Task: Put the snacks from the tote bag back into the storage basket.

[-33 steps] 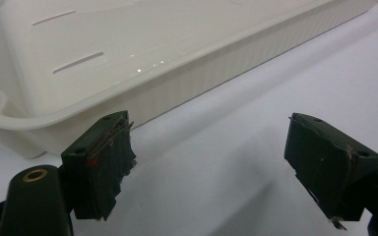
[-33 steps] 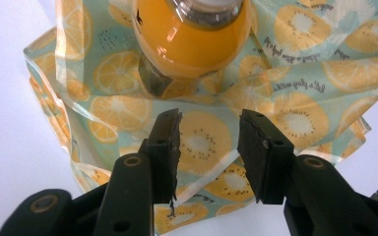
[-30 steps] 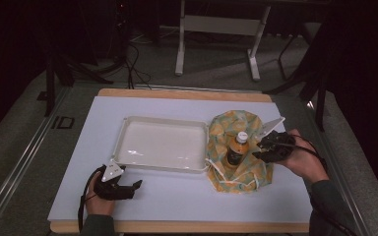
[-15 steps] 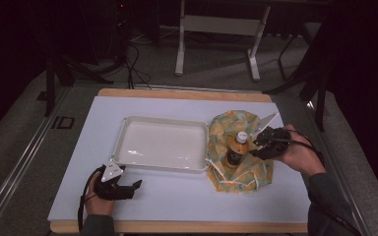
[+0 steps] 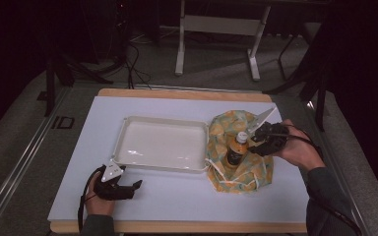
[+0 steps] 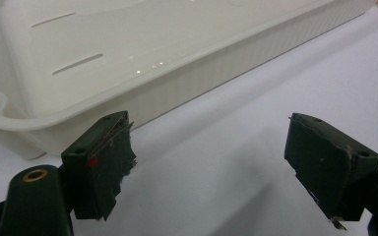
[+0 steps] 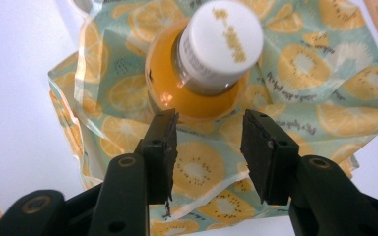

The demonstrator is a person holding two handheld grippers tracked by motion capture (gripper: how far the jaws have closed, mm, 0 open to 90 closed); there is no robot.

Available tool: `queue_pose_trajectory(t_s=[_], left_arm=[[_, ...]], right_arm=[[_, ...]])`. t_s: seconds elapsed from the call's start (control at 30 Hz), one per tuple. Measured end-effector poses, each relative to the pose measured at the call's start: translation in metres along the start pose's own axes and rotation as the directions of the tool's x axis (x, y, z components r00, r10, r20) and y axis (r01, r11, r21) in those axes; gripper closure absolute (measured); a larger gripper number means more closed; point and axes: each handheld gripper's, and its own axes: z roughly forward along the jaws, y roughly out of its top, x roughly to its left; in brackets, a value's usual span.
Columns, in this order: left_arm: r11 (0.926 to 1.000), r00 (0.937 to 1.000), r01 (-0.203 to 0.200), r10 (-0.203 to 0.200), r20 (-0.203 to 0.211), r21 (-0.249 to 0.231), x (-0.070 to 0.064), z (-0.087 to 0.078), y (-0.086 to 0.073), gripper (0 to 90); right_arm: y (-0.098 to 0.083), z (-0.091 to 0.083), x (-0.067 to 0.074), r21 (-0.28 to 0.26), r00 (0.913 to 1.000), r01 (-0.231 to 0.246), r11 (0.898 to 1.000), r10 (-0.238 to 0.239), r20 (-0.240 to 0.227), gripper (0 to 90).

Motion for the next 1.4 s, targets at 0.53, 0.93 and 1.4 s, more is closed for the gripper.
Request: queue_pose_trajectory(t_s=[0.53, 0.93, 1.4], left_arm=[[1.0000, 1.0000, 0.001, -0.001, 0.003, 0.003, 0.000, 0.000, 0.000, 18.7], [1.0000, 1.0000, 0.002, -0.002, 0.004, 0.001, 0.000, 0.000, 0.000, 18.7], [1.0000, 1.0000, 0.004, -0.004, 0.004, 0.002, 0.000, 0.001, 0.000, 18.7]], right_arm=[[0.023, 0.000, -0.003, 0.013, 0.9997, 0.019, 1.000, -0.019, -0.015, 54.7], [0.040, 0.002, -0.009, 0.057, 0.9982, 0.033, 0.998, -0.030, -0.053, 54.4], [0.046, 0.004, -0.013, 0.090, 0.9957, 0.030, 0.995, -0.022, -0.090, 55.5]])
